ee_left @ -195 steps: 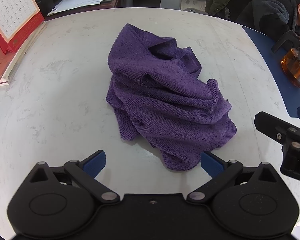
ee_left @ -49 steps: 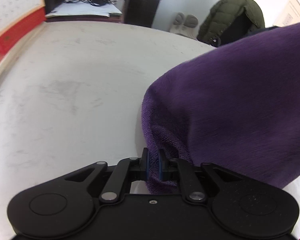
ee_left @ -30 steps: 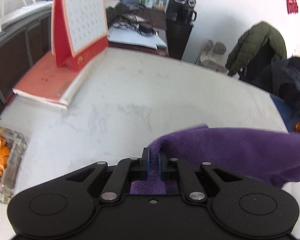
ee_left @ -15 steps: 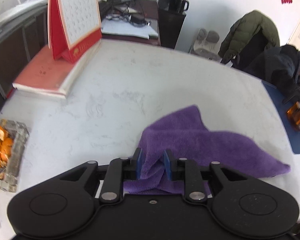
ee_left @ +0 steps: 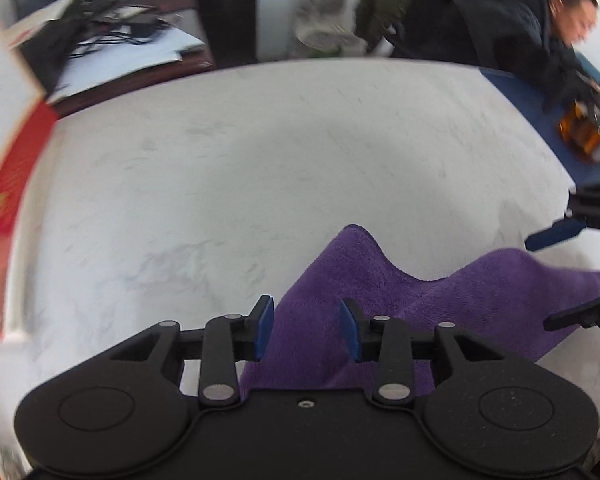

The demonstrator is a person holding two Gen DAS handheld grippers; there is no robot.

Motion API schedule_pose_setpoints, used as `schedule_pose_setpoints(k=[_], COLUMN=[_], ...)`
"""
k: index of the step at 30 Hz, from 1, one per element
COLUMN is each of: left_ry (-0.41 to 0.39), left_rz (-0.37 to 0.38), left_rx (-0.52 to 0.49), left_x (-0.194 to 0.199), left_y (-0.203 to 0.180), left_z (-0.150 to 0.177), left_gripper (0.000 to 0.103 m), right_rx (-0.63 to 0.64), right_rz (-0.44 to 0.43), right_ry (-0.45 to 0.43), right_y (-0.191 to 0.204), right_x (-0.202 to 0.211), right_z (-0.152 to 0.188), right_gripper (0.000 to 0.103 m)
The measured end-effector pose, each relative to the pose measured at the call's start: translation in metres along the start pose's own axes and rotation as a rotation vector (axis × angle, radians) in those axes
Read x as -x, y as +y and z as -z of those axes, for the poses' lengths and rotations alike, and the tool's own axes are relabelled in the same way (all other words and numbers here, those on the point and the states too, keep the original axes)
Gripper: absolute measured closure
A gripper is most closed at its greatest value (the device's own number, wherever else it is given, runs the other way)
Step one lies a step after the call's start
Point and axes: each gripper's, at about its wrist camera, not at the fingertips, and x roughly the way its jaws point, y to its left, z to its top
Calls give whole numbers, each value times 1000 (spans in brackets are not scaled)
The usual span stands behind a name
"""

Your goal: Fold towel

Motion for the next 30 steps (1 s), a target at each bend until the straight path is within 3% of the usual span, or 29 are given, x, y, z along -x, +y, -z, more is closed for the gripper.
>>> schedule_pose_setpoints(k=[6, 16, 20, 23, 25, 26, 29, 30], left_ry=[81, 122, 120, 120, 121, 121, 104, 94], left_rz=[95, 126, 148, 157, 166, 170, 172, 183], left_rx=[-106, -250, -281, -294, -283, -276, -243, -220], left_x=[-34, -54, -55, -54, -53, -53, -51, -49], left_y=[1, -8, -10, -12, -13, -13, -15, -14], left_z=[-16, -25, -27, -26, -24, -22, -16, -14], left_gripper=[62, 52, 53, 66, 85, 86, 93, 95], right_rx=[46, 173, 229, 255, 265, 269, 269, 267], right_rz=[-1, -7, -3, 15, 27, 31, 55, 55], right_ry=[101, 167, 187, 197, 201, 208, 207, 207], right_y=[-5, 6, 13, 16, 18, 18, 20, 21], right_x=[-18, -31, -33, -35, -36, -36, -35, -34], right_z=[1, 8, 12, 15, 16, 17, 19, 19], right_gripper=[31, 31, 31, 31, 32, 34, 46, 56])
